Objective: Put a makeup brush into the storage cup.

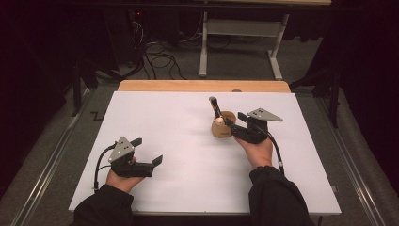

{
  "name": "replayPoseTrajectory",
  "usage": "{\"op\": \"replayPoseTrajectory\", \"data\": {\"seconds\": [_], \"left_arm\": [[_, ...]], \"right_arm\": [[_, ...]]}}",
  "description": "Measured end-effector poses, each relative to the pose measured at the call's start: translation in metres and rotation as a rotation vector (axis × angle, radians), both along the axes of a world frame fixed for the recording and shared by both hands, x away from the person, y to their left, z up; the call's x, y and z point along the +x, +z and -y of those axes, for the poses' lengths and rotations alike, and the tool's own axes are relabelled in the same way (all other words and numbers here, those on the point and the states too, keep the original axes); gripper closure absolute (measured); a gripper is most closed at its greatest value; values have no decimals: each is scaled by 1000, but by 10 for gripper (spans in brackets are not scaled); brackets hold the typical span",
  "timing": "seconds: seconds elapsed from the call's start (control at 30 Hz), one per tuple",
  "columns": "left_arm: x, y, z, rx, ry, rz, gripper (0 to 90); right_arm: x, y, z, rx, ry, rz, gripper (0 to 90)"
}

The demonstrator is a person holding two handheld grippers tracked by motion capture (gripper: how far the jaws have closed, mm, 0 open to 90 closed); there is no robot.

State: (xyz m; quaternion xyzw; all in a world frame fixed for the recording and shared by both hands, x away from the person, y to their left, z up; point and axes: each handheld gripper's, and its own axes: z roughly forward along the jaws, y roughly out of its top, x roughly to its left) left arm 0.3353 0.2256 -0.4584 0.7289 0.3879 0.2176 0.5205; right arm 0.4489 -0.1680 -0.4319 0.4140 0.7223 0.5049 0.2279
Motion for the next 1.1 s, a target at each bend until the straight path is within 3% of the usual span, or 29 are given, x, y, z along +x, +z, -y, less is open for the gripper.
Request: {"op": "replayPoseTrajectory", "data": {"seconds": [0.17, 0.57, 0.67, 1.1], "left_arm": [[0, 0, 0, 1, -1, 2, 2], [0, 0, 1, 3, -3, 0, 2], [0, -1, 1, 4, -4, 0, 2], [-2, -1, 0, 7, -4, 0, 2]], "right_arm": [[-5, -1, -3, 1, 11, 3, 368], [-12, -1, -7, 5, 37, 1, 131], [-13, -1, -9, -8, 30, 9, 4], [-25, -6, -7, -23, 59, 14, 4]]}}
